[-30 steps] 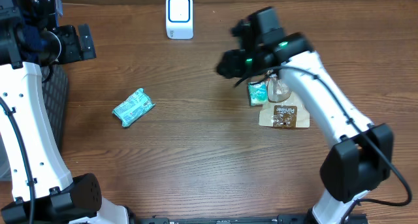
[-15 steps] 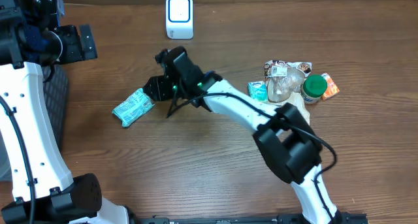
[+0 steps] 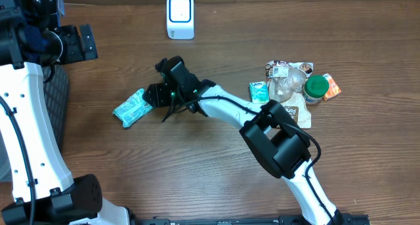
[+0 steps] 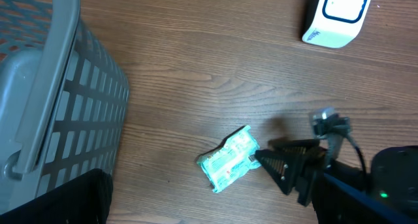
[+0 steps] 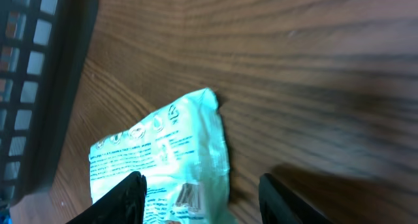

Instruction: Scan the item barcode

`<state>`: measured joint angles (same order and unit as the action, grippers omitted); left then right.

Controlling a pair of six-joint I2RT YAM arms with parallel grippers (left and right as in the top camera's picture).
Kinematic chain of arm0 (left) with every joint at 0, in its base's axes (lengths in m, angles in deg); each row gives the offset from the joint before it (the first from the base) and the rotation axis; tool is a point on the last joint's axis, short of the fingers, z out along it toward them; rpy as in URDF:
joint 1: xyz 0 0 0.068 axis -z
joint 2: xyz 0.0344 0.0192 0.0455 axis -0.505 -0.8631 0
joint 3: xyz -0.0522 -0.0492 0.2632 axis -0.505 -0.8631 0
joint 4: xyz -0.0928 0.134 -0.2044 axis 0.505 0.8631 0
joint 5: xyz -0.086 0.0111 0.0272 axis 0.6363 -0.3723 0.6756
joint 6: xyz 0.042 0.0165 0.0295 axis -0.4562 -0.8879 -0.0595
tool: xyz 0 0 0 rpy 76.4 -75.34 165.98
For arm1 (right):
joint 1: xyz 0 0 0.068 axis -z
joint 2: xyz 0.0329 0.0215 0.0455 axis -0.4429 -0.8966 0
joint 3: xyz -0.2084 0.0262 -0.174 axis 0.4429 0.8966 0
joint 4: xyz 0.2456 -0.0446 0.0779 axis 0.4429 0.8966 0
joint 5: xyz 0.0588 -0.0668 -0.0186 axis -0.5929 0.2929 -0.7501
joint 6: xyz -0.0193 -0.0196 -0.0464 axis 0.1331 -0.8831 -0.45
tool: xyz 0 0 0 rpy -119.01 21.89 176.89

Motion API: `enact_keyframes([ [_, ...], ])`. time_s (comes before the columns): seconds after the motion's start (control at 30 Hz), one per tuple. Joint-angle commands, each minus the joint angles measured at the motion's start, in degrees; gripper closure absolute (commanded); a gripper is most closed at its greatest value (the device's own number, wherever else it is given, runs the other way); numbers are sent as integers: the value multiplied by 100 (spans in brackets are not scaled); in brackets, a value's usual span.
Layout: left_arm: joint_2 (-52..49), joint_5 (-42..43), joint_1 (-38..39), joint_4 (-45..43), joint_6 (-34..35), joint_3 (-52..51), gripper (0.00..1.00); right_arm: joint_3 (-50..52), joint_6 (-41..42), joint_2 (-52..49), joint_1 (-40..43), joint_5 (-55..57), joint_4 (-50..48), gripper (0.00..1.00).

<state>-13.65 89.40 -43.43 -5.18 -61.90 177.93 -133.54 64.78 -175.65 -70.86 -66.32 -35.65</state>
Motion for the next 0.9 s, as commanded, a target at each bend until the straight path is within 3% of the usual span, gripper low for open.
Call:
enact_keyframes([
  [0.0,24,-15,37,-22,-109,105,1,-55,-76,-229,-173,-39,-68,50],
  [0.23,24,-15,37,-22,-109,105,0,-55,-70,-306,-240,179,-72,72],
  [0.4,24,-15,37,-22,-109,105,0,-55,-61,-310,-293,525,61,95],
  [0.6,24,-15,37,-22,-109,105,1,-63,-256,-59,-83,278,573,96],
  [0.87,24,-15,37,-22,-109,105,1,-72,-2632,1016,544,-271,2568,96],
])
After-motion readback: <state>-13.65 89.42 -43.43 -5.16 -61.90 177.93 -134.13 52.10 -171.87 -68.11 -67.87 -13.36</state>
